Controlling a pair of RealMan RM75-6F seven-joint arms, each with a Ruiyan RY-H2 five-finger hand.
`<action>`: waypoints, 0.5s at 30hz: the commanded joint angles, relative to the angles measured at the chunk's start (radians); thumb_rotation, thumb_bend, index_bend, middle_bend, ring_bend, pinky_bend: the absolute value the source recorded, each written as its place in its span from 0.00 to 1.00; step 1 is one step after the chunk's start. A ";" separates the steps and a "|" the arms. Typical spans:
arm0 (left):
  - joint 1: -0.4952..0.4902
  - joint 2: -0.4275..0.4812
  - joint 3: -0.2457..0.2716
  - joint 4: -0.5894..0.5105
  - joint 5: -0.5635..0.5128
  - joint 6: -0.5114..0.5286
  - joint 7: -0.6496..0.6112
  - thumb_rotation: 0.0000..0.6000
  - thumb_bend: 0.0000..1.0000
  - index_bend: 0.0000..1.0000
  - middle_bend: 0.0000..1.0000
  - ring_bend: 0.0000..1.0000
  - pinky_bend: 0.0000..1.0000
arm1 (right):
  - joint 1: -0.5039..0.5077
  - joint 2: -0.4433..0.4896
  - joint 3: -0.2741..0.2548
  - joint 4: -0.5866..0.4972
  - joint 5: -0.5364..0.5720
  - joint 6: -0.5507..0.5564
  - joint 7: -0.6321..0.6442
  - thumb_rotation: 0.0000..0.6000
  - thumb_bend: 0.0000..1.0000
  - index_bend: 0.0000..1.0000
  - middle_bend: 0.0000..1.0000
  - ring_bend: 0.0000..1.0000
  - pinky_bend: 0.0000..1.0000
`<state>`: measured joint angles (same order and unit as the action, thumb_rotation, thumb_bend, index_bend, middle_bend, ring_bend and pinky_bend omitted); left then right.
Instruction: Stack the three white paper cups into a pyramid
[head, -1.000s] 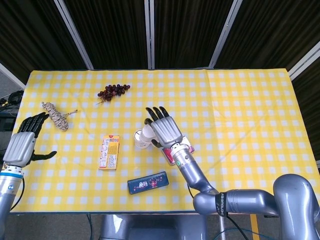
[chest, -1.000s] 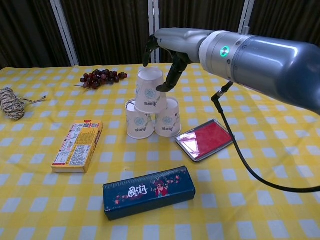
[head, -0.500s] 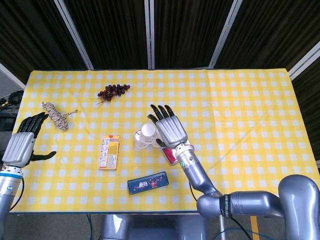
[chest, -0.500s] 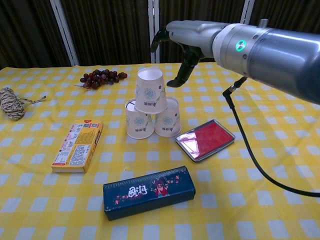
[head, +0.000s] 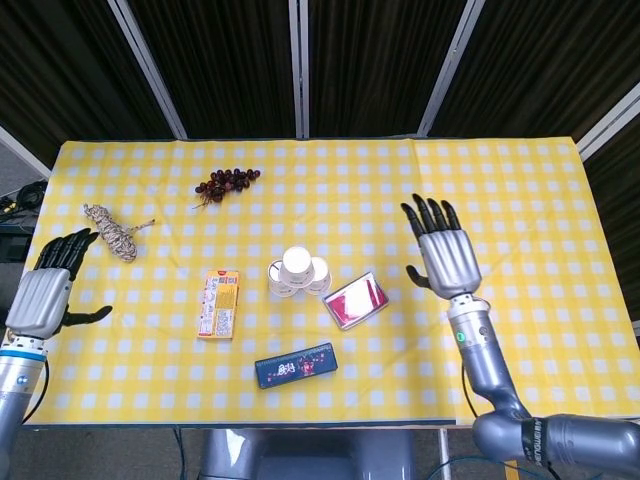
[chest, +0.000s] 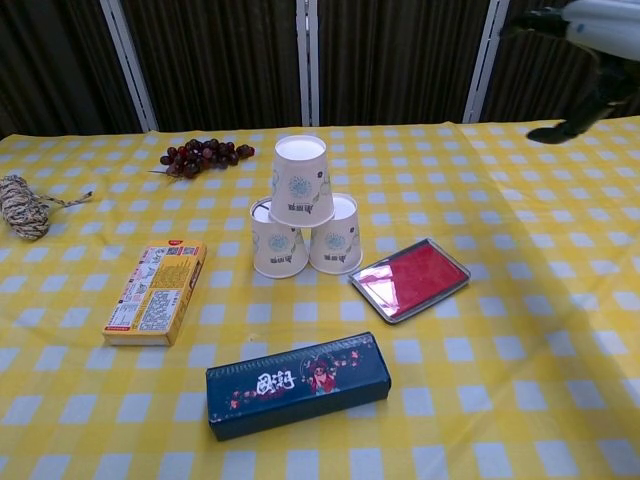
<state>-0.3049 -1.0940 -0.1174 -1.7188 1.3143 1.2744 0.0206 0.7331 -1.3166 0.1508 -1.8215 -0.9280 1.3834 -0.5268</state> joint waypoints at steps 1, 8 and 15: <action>0.007 -0.013 0.006 0.004 0.008 0.015 0.015 1.00 0.13 0.00 0.00 0.00 0.00 | -0.140 0.054 -0.093 0.079 -0.094 0.052 0.173 1.00 0.16 0.04 0.00 0.00 0.00; 0.026 -0.026 0.017 0.036 0.031 0.035 -0.030 1.00 0.13 0.00 0.00 0.00 0.00 | -0.298 0.073 -0.167 0.237 -0.182 0.095 0.391 1.00 0.15 0.00 0.00 0.00 0.00; 0.066 -0.040 0.045 0.077 0.039 0.071 -0.017 1.00 0.13 0.00 0.00 0.00 0.00 | -0.412 0.087 -0.204 0.341 -0.253 0.119 0.555 1.00 0.15 0.00 0.00 0.00 0.00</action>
<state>-0.2492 -1.1284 -0.0770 -1.6508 1.3504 1.3323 0.0027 0.3587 -1.2378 -0.0362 -1.5168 -1.1504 1.4896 -0.0140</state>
